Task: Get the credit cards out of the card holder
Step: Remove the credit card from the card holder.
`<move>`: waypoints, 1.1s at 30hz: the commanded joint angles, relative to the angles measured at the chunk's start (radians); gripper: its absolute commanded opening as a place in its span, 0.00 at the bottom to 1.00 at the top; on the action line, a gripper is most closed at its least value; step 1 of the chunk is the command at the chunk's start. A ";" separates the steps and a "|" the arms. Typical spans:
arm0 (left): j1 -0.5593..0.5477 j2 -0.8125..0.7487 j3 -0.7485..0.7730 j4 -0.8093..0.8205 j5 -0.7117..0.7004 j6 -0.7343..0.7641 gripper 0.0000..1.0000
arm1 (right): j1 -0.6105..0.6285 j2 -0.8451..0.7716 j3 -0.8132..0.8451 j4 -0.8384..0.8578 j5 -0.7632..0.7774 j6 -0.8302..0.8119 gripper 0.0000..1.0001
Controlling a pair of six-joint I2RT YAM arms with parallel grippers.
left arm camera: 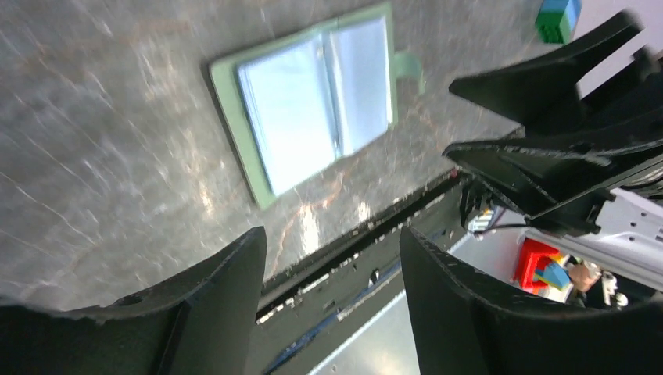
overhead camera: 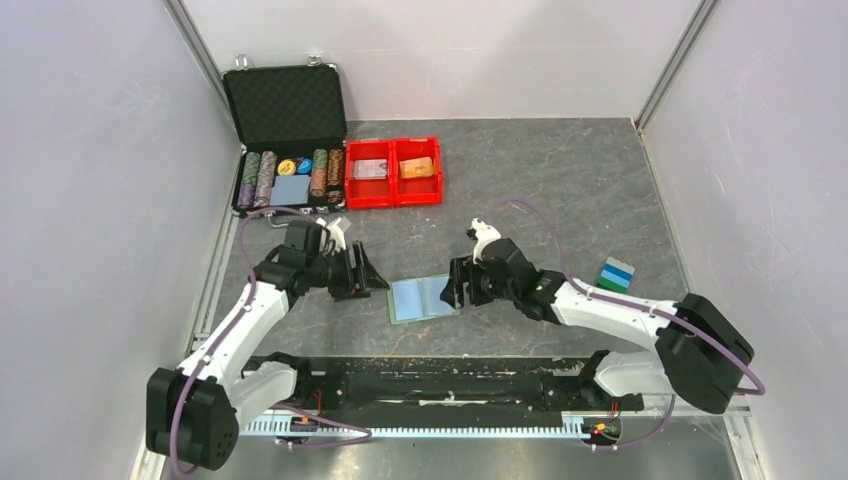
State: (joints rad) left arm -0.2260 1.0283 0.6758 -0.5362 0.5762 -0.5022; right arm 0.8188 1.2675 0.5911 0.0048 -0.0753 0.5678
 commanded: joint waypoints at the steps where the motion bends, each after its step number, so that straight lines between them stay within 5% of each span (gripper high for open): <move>1: -0.057 -0.073 -0.047 0.091 0.031 -0.099 0.69 | 0.059 0.052 0.102 0.005 0.066 -0.010 0.72; 11: -0.079 0.042 -0.148 0.268 0.077 -0.198 0.45 | 0.111 0.115 0.161 -0.003 0.137 0.002 0.68; 13: -0.091 0.057 -0.152 0.278 0.059 -0.197 0.28 | 0.111 0.119 0.159 0.003 0.130 0.003 0.68; 15: -0.100 0.071 -0.154 0.301 0.059 -0.211 0.22 | 0.110 0.123 0.159 0.007 0.121 0.004 0.67; 33: -0.130 0.223 -0.210 0.400 -0.060 -0.221 0.20 | 0.103 0.209 0.116 0.057 0.087 0.027 0.66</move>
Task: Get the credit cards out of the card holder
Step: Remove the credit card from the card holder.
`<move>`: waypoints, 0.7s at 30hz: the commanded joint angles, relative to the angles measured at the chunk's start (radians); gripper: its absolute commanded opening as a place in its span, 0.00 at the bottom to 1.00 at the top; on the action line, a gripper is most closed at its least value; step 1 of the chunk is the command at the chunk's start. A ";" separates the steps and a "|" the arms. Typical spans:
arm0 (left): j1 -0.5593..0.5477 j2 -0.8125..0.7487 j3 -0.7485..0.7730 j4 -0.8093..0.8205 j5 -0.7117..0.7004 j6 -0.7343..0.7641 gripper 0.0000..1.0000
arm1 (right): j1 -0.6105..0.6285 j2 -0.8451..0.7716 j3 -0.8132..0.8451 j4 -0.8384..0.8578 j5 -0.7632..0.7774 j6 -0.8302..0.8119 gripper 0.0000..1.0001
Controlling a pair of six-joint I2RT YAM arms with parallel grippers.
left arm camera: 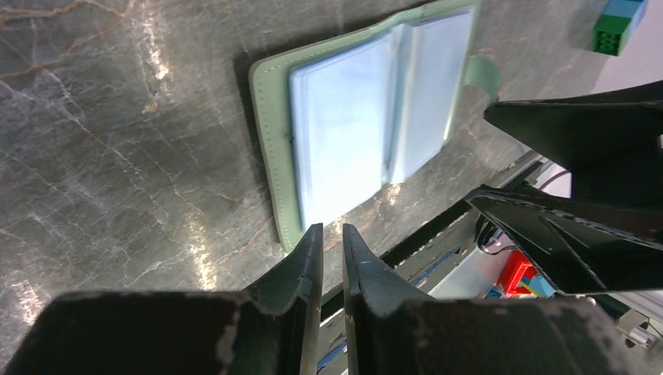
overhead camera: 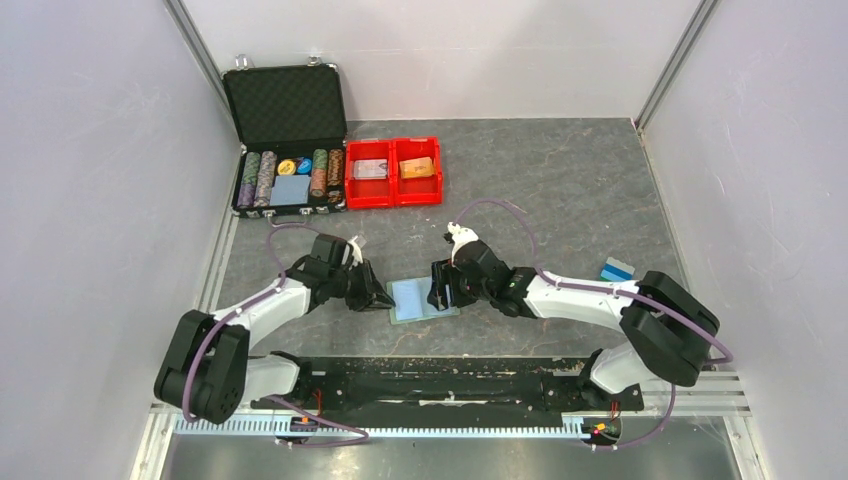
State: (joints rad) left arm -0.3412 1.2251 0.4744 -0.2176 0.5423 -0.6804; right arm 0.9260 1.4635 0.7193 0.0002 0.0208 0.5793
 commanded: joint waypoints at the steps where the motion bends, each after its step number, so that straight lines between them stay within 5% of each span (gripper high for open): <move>1: -0.018 0.038 -0.009 0.088 -0.027 -0.042 0.20 | -0.006 0.018 -0.017 0.067 -0.015 0.019 0.66; 21: -0.088 0.118 -0.059 0.174 -0.062 -0.064 0.16 | -0.010 0.098 -0.060 0.144 -0.072 0.064 0.62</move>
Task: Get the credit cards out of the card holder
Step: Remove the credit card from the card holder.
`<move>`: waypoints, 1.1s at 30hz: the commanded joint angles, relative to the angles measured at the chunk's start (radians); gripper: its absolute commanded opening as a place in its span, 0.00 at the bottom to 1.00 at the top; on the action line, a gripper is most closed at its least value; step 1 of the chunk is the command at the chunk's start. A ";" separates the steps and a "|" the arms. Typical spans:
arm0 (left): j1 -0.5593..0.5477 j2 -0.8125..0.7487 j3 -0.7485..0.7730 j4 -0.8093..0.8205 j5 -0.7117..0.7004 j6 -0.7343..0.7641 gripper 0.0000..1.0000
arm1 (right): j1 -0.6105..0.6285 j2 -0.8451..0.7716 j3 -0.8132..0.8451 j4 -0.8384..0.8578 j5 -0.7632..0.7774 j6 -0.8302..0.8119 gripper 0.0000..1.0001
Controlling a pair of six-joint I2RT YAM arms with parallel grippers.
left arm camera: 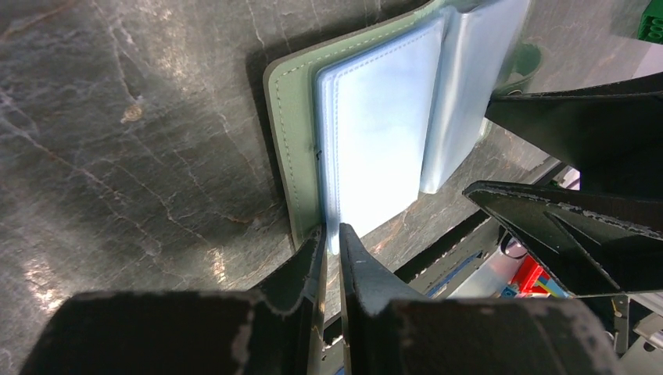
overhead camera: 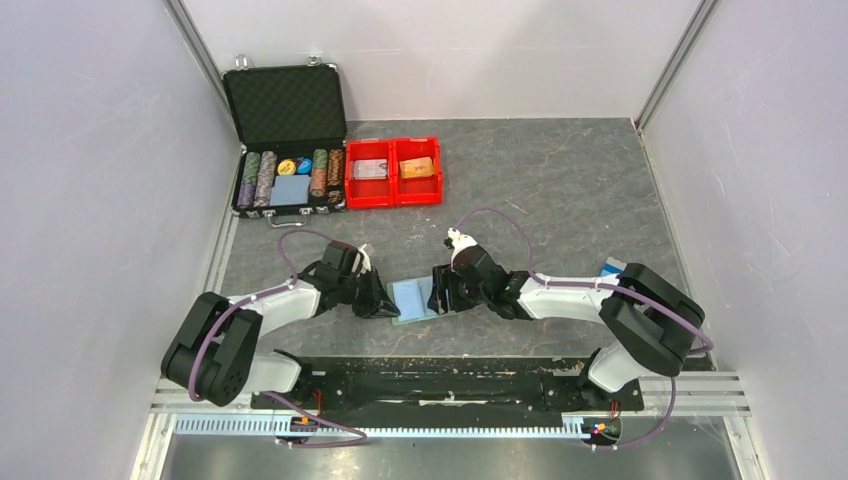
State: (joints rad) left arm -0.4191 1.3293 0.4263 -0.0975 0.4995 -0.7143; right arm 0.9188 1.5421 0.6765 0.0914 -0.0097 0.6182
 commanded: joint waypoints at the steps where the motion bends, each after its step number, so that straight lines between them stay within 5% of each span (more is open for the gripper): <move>1: -0.010 0.016 -0.012 0.056 -0.019 -0.030 0.17 | -0.003 0.015 -0.028 0.081 -0.058 0.036 0.62; 12: -0.018 0.017 -0.018 0.074 -0.016 -0.040 0.16 | -0.003 0.034 -0.094 0.349 -0.219 0.161 0.59; 33: -0.044 -0.023 -0.004 0.055 -0.020 -0.069 0.15 | -0.001 -0.068 -0.100 0.316 -0.171 0.096 0.51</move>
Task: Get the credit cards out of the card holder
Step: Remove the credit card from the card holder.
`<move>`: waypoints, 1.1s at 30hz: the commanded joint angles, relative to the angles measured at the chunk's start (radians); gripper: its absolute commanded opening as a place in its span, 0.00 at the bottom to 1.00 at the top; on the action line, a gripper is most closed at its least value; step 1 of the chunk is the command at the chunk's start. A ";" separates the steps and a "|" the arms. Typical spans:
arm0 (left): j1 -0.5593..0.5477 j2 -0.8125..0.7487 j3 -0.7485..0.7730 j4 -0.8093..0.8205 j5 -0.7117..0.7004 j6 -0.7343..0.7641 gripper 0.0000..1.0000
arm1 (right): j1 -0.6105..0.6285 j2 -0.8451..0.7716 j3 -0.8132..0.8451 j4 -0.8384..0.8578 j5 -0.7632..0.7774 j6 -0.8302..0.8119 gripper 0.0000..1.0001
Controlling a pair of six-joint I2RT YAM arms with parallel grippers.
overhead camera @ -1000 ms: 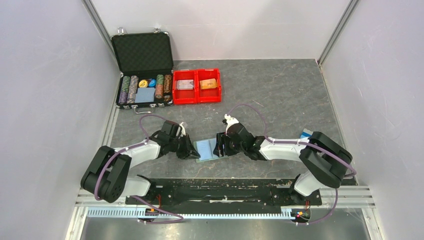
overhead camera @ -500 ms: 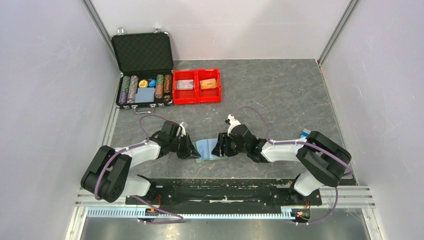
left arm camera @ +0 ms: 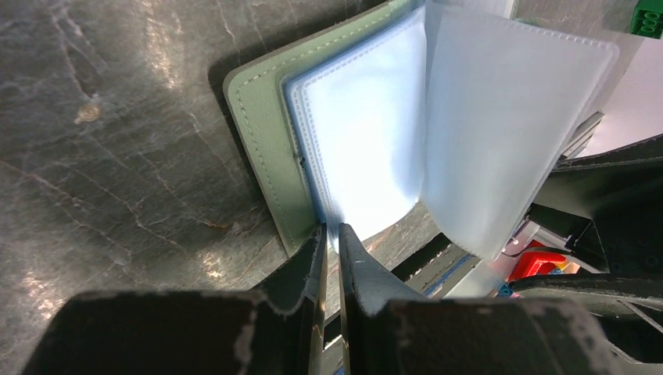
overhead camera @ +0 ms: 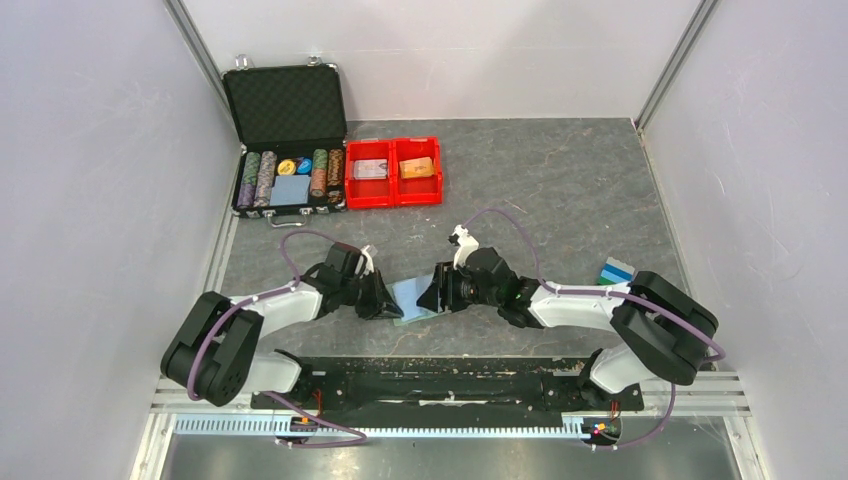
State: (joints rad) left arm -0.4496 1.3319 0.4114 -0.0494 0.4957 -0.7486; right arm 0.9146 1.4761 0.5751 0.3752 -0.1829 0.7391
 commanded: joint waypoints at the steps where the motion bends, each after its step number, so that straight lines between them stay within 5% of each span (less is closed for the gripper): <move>1: -0.013 -0.039 0.015 -0.001 -0.023 -0.037 0.15 | 0.003 -0.002 0.003 0.029 0.003 -0.030 0.51; 8: -0.013 -0.180 0.104 -0.156 -0.144 -0.010 0.30 | -0.005 -0.037 0.050 -0.178 0.214 -0.152 0.59; 14: -0.012 -0.241 0.123 -0.255 -0.273 0.029 0.32 | -0.019 -0.009 0.076 -0.195 0.201 -0.177 0.59; 33: -0.012 -0.042 0.060 -0.065 -0.147 0.008 0.33 | -0.022 0.062 0.117 -0.270 0.228 -0.217 0.63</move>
State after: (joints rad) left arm -0.4587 1.2655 0.4831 -0.1833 0.3088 -0.7475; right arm 0.8963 1.5349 0.6552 0.1318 0.0044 0.5476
